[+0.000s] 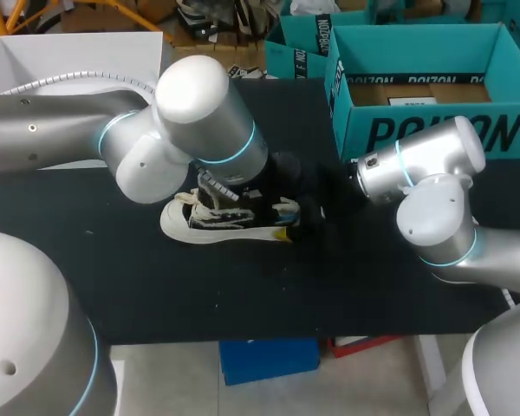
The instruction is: Take the shoe out of the shoebox, open the shoe tongue, remove and reinsert the insole, then place the shoe into the shoebox
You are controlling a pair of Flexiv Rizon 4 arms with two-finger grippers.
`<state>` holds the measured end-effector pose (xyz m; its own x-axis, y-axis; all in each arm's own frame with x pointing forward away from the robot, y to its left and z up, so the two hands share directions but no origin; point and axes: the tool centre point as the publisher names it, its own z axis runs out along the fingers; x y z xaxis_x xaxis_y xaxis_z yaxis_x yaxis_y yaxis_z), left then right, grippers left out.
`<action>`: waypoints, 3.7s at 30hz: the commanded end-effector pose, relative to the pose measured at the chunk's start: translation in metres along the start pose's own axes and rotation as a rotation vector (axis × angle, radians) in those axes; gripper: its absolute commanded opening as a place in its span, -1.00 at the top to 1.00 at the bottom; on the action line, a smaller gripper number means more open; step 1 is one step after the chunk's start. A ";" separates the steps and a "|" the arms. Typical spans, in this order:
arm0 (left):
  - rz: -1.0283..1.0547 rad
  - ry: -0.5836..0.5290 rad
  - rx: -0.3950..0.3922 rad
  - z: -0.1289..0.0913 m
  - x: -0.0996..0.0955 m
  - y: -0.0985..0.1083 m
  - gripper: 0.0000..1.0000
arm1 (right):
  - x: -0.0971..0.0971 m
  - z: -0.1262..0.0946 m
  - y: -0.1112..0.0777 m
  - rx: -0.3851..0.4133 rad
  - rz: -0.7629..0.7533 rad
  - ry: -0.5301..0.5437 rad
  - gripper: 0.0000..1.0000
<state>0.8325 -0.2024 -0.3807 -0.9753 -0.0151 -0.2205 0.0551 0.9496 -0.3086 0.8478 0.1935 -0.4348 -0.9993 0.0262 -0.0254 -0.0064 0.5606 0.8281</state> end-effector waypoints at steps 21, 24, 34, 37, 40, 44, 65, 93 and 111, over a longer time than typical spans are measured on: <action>-0.028 0.040 0.043 -0.005 -0.006 0.009 1.00 | -0.001 0.000 -0.003 0.002 0.001 -0.001 1.00; -0.034 0.073 0.073 -0.016 -0.005 0.010 1.00 | -0.001 0.000 -0.003 0.002 0.001 -0.001 1.00; -0.010 0.165 0.225 -0.066 -0.001 0.002 1.00 | -0.001 0.000 -0.003 0.002 0.001 -0.001 1.00; 0.005 0.186 0.277 -0.082 0.000 -0.005 1.00 | -0.001 0.000 -0.003 0.002 0.001 -0.001 1.00; 0.015 0.195 0.322 -0.098 0.002 -0.014 1.00 | -0.001 0.000 -0.003 0.002 0.001 -0.001 1.00; 0.026 0.217 0.404 -0.122 0.002 -0.028 1.00 | -0.001 0.000 -0.003 0.002 0.001 -0.001 1.00; 0.028 0.336 0.854 -0.261 -0.001 -0.081 1.00 | -0.001 0.000 -0.003 0.002 0.001 -0.001 1.00; 0.016 0.407 0.945 -0.277 0.001 -0.076 1.00 | -0.001 0.000 -0.003 0.002 0.001 -0.001 1.00; -0.070 0.637 1.315 -0.331 -0.003 -0.090 1.00 | -0.001 0.000 -0.003 0.002 0.001 -0.001 1.00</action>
<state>0.7548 -0.1794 -0.0398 -0.9023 0.4008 0.1588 -0.1653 0.0185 -0.9861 0.8481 0.1924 -0.4347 -0.9993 0.0259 -0.0253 -0.0064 0.5601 0.8284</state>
